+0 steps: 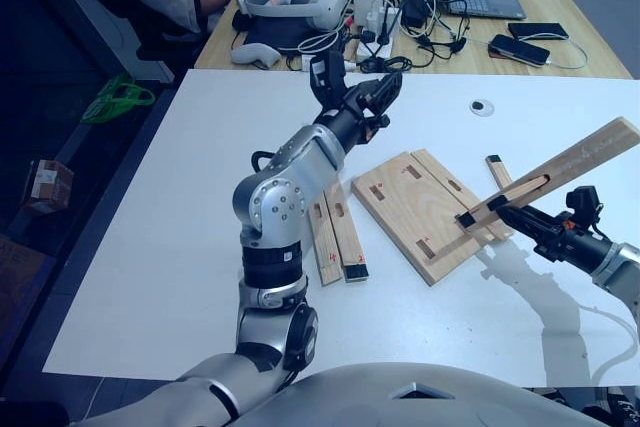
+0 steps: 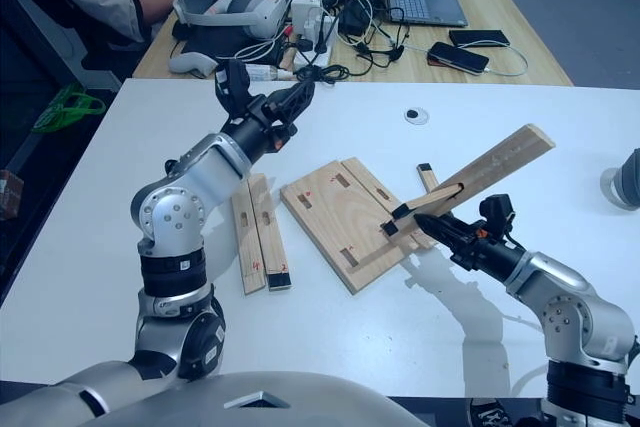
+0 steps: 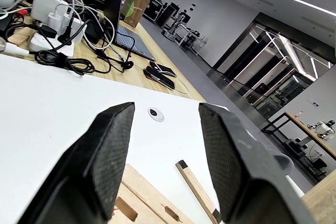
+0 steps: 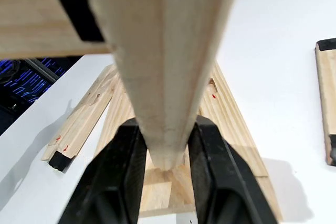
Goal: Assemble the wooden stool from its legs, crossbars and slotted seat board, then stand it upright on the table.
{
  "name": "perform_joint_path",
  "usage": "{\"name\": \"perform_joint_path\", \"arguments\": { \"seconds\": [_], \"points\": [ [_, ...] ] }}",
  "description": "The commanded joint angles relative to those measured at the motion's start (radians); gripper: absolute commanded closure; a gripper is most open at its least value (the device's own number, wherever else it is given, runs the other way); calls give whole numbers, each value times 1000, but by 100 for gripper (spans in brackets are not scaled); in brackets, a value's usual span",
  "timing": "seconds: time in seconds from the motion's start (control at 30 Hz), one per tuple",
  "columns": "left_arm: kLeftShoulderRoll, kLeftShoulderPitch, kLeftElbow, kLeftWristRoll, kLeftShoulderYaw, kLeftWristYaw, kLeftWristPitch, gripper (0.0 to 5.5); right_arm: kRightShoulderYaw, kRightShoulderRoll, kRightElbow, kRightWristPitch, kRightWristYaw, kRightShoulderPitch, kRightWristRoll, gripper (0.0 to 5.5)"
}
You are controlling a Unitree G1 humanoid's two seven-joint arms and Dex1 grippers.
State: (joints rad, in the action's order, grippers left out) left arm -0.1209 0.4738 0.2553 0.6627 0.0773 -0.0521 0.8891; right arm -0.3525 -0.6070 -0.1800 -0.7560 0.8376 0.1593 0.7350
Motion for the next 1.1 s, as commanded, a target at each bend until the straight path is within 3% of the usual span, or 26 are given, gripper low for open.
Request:
{"name": "perform_joint_path", "arguments": {
  "seconds": [0.03,1.1],
  "points": [
    [10,-34,35,-23,-18,-20,22,324,24,-4,29,68,15,0,-46,448],
    [-3,-30,33,-48,-49,-5,11,324,236,-62,237,400,133,-123,-318,448]
  ]
}}
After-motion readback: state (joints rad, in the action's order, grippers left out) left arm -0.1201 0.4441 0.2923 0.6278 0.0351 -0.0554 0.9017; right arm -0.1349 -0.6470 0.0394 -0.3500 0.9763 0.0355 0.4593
